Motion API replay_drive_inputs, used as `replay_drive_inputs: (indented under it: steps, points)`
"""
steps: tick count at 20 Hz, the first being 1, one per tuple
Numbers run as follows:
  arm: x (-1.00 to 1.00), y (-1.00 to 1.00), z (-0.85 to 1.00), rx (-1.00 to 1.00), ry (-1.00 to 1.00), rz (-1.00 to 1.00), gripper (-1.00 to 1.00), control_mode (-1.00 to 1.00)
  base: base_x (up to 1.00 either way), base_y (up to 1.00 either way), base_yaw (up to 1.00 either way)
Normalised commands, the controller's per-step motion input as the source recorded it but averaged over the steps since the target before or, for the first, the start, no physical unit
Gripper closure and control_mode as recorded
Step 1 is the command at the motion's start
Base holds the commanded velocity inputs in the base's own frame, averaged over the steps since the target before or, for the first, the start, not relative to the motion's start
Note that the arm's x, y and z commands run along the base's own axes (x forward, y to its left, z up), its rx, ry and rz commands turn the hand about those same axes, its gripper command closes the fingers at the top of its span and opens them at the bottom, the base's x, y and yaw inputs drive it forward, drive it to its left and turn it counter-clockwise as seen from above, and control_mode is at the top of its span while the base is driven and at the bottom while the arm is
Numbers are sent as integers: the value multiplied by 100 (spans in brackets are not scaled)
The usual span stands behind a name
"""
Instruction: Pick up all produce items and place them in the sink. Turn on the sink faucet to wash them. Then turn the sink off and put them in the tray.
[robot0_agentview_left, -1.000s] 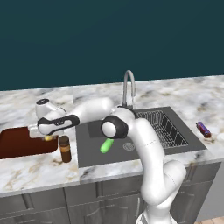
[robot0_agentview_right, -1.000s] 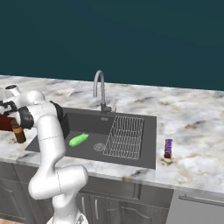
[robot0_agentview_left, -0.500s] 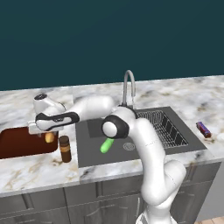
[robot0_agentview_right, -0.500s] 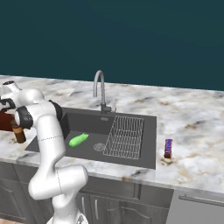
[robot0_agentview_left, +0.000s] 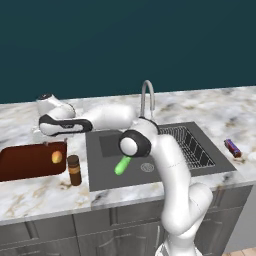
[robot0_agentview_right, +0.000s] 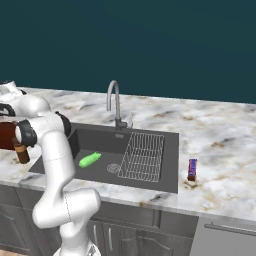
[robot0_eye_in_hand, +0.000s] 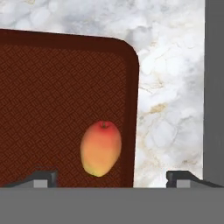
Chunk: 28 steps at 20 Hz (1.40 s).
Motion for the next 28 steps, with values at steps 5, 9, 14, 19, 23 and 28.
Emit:
replay_drive_inputs:
  steps: [5,9,14,19,23,28]
  points:
    - [7,-45,57,0,0,0,-100,-100,0,0,0]
    - [15,-58,39,0,0,0,-100,-100,0,0,0]
    - [4,-71,12,0,0,0,-100,-100,0,0,0]
    - [0,-86,0,5,0,-1,-100,-100,0,0,0]
    - [-19,-87,-2,7,-2,-9,-100,-100,0,0,0]
    - [-38,-79,-7,9,-2,-20,-100,-100,0,0,0]
